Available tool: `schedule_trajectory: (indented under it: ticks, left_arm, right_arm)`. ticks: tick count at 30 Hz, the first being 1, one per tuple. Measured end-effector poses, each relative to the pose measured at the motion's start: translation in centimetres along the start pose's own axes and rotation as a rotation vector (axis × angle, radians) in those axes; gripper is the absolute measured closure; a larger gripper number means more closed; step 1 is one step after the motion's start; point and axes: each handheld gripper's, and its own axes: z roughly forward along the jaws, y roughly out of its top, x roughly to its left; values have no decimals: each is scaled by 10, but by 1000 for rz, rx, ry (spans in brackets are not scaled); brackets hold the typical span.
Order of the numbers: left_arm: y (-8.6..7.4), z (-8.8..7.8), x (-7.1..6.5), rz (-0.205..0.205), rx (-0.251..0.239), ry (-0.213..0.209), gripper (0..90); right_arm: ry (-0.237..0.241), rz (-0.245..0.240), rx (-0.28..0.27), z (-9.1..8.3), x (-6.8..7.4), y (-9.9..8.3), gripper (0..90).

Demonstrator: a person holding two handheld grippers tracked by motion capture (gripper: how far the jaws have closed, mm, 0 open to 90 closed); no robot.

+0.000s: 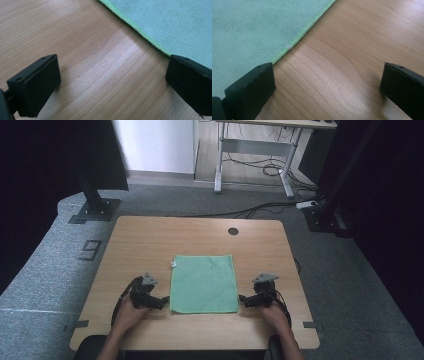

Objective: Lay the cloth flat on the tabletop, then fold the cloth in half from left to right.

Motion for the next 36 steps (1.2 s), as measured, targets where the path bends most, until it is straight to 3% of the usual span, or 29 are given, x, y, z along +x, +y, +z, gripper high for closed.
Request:
schedule_trajectory:
  ticks: [10,16,21,24,30,34,36]
  left_arm:
    - [0,0,0,0,1,0,0]
    - [8,1,1,11,32,-8,0]
    - [25,2,9,-2,-10,-1,0]
    - [43,8,22,-34,-40,12,12]
    - [74,25,35,-51,-50,71,27]
    - [85,36,42,-72,-50,87,43]
    - [91,44,46,-69,-23,109,43]
  right_arm:
    - [-3,1,0,0,0,0,0]
    - [-11,14,-1,-1,2,-1,0]
    - [-3,26,1,-1,4,0,0]
    - [6,20,-4,-4,11,5,1]
    - [30,-2,-36,-10,24,11,6]
    - [40,-28,-20,-9,32,12,6]
    - [40,-56,2,-8,37,11,6]
